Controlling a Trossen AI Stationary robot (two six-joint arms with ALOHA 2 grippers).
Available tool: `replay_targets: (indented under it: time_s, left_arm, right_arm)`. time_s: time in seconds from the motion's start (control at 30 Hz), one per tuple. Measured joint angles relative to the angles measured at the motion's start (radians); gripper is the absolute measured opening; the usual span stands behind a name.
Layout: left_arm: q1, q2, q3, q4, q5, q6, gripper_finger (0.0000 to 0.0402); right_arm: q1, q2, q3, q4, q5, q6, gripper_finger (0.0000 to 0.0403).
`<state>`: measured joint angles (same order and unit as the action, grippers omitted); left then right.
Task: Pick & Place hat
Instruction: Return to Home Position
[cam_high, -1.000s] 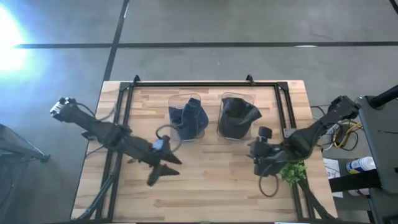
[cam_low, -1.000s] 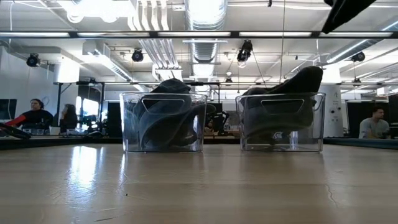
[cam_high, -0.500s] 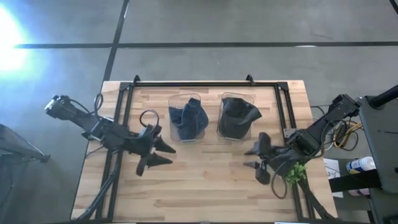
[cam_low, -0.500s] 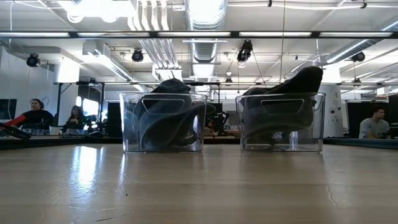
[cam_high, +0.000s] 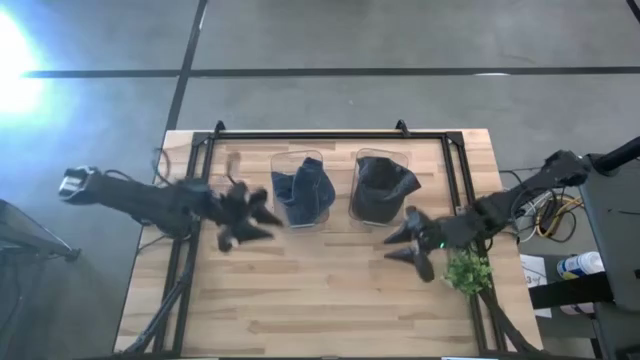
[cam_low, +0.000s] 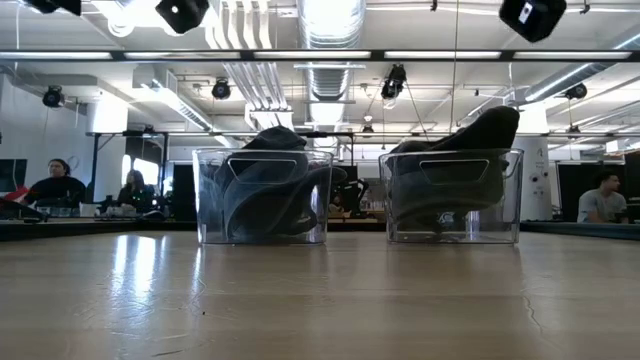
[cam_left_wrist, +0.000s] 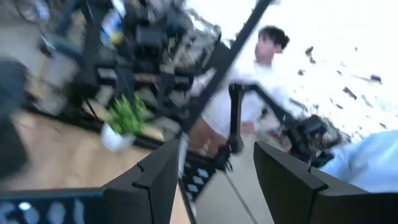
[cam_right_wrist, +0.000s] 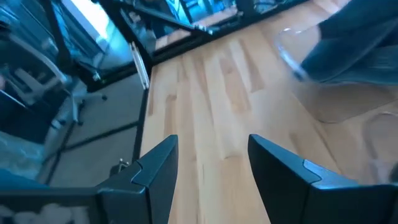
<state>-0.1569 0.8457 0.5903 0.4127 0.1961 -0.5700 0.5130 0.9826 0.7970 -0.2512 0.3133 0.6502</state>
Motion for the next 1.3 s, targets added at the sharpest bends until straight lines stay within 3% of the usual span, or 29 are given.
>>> replay_targets:
  time_s: [0.23, 0.37, 0.53, 0.77, 0.97, 1.13, 1.3]
  left_arm:
    - [0.258, -0.267, -0.042, -0.241, 0.11, 0.051, 0.0202]
    - [0.276, -0.377, -0.066, -0.348, 0.135, 0.114, 0.0202]
    - [0.275, -0.475, -0.137, -0.353, 0.135, 0.152, 0.0202]
    - [0.275, -0.559, -0.28, -0.299, 0.13, 0.162, 0.0202]
    - [0.276, -0.612, -0.41, -0.233, 0.121, 0.135, 0.0202]
    - [0.276, -0.638, -0.519, -0.094, 0.095, 0.122, 0.0202]
    - [0.276, -0.639, -0.58, -0.118, 0.079, 0.117, 0.0202]
  right_arm:
    - [-0.108, -0.319, -0.184, 0.004, -0.022, -0.064, 0.0189]
    - [-0.125, -0.482, -0.304, 0.066, -0.025, -0.082, 0.0189]
    - [-0.125, -0.627, -0.472, 0.28, -0.024, -0.18, 0.0189]
    - [-0.126, -0.748, -0.667, 0.511, -0.022, -0.262, 0.0189]
    - [-0.126, -0.823, -0.787, 0.64, 0.049, -0.286, 0.0189]
    - [-0.126, -0.84, -0.788, 0.635, 0.085, -0.355, 0.0189]
    - [-0.126, -0.823, -0.788, 0.578, 0.154, -0.471, 0.0189]
